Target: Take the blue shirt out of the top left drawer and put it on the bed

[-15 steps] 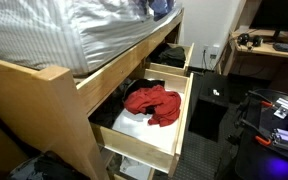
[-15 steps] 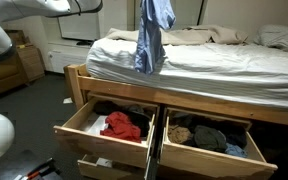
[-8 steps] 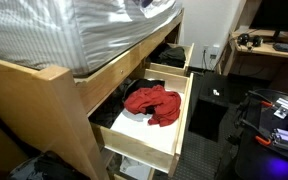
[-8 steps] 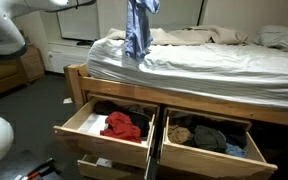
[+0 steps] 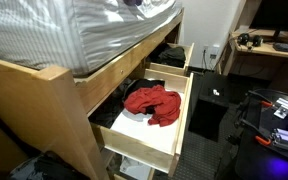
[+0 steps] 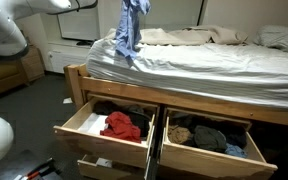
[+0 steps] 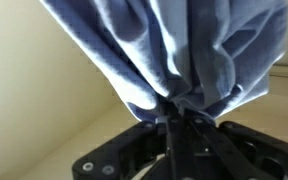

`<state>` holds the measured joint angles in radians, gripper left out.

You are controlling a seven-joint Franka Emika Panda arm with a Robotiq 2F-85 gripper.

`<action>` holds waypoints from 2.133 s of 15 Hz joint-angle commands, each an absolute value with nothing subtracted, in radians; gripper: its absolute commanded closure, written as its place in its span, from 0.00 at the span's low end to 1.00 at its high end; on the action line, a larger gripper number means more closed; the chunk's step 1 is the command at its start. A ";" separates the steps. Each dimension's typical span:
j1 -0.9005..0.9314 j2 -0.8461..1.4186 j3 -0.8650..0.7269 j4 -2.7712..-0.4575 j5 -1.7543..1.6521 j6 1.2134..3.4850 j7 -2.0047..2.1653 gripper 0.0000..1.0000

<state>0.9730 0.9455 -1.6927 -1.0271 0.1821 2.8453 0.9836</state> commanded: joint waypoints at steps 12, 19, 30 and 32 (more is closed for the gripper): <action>0.554 1.016 -1.416 -0.621 0.268 2.815 1.182 0.99; 0.430 0.932 -0.949 -0.516 0.465 2.764 0.933 0.99; 0.386 0.752 -0.784 -0.496 0.452 2.165 0.859 0.89; 0.386 0.719 -0.784 -0.496 0.448 2.080 0.856 0.74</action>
<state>0.3857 0.7182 -0.7840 -0.4961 0.4483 2.0789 0.8563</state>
